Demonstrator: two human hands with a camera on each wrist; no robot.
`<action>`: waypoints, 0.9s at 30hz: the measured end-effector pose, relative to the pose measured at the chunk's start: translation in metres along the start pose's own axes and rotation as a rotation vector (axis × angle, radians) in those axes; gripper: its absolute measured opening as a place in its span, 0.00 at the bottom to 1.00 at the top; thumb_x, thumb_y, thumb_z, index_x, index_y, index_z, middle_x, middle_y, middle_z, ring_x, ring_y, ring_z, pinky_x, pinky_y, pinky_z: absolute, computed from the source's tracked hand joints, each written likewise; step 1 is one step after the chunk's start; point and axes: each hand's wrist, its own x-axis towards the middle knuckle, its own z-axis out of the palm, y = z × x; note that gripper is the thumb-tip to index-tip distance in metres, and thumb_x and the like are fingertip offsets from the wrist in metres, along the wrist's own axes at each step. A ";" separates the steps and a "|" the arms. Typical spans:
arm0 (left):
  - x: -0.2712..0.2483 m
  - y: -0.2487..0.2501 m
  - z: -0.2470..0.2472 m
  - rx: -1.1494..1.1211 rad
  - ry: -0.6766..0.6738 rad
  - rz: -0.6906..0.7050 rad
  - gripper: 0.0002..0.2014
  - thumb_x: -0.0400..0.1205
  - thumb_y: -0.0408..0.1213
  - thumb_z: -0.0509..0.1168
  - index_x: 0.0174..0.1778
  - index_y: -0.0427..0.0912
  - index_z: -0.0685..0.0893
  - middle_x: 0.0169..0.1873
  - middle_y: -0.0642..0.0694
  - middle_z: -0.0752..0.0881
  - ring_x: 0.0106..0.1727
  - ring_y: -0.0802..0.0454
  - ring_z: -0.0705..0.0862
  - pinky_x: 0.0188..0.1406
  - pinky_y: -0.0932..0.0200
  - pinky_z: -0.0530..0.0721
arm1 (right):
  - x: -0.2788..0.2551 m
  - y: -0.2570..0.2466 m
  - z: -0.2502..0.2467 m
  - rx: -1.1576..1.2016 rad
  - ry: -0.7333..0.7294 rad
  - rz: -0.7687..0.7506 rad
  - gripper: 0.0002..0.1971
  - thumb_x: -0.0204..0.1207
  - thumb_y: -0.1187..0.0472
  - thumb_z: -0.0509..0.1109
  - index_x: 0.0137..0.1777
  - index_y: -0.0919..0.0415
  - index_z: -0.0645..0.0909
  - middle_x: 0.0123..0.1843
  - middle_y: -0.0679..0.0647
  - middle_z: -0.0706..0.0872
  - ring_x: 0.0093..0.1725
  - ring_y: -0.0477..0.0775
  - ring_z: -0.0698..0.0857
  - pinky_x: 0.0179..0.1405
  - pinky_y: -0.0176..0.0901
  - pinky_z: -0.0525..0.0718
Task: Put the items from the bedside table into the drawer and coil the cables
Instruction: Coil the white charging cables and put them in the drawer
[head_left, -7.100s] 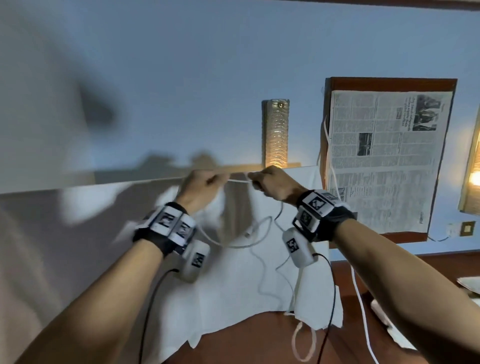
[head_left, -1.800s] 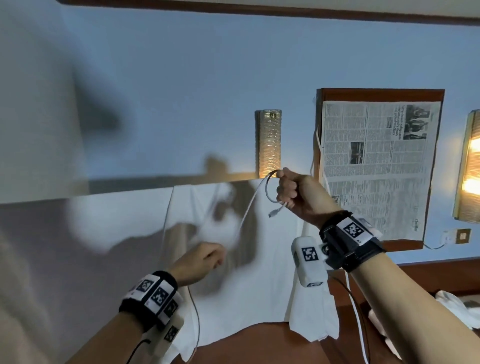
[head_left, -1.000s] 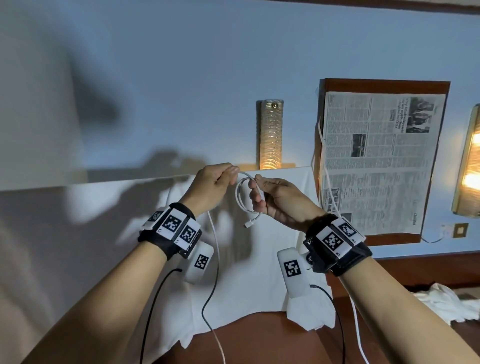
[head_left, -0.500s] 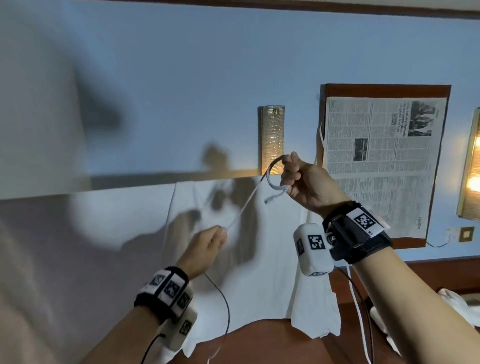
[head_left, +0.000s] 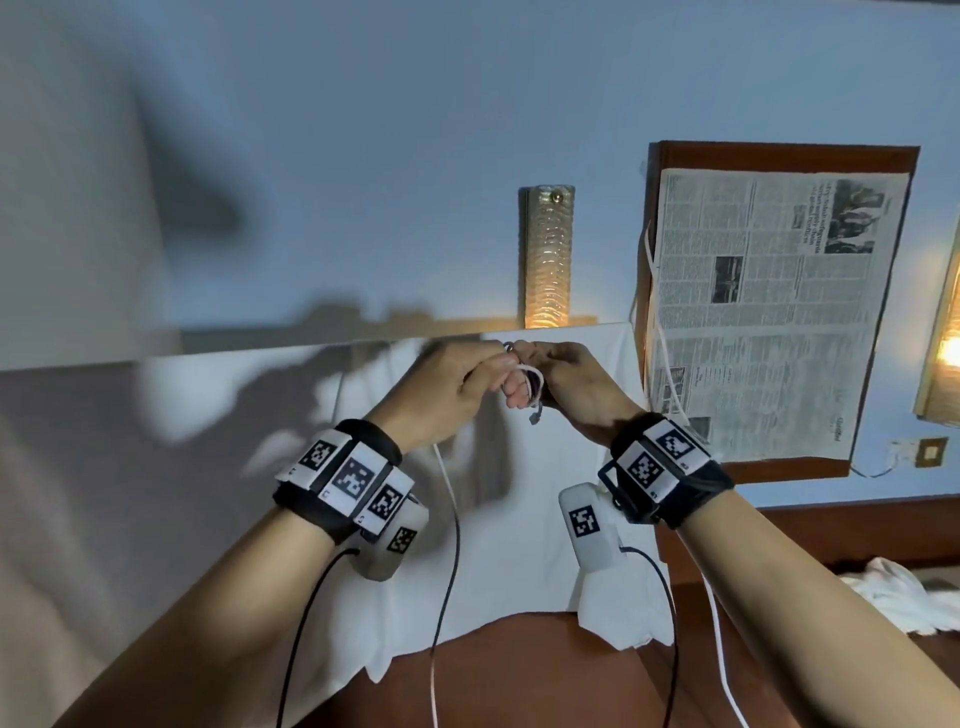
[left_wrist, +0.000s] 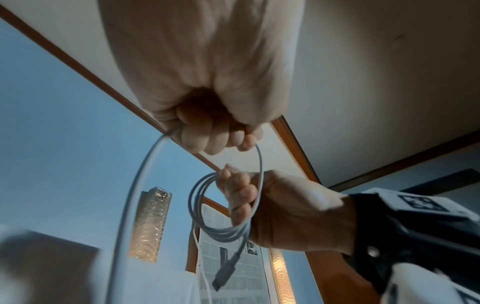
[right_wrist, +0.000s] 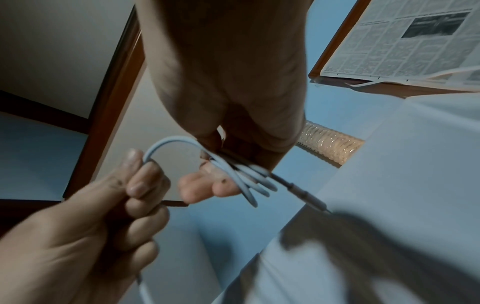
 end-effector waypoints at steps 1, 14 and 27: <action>0.004 -0.004 -0.001 0.011 0.041 -0.005 0.19 0.88 0.30 0.55 0.28 0.44 0.71 0.21 0.63 0.77 0.27 0.67 0.75 0.33 0.77 0.68 | -0.001 -0.001 0.001 0.006 -0.009 0.007 0.18 0.87 0.68 0.54 0.39 0.68 0.81 0.29 0.56 0.85 0.28 0.53 0.84 0.33 0.39 0.82; 0.016 -0.048 0.007 0.039 0.227 -0.104 0.17 0.88 0.36 0.55 0.31 0.44 0.71 0.24 0.53 0.72 0.29 0.61 0.71 0.33 0.71 0.69 | -0.012 -0.007 0.014 0.333 -0.163 0.115 0.19 0.88 0.57 0.54 0.42 0.66 0.79 0.26 0.53 0.81 0.24 0.48 0.79 0.27 0.37 0.81; -0.054 -0.085 0.058 -0.403 0.093 -0.435 0.18 0.89 0.42 0.52 0.31 0.51 0.72 0.25 0.56 0.69 0.24 0.57 0.64 0.24 0.62 0.65 | 0.001 -0.025 -0.018 0.916 -0.126 0.198 0.09 0.80 0.57 0.59 0.40 0.60 0.73 0.21 0.45 0.74 0.18 0.41 0.72 0.19 0.31 0.76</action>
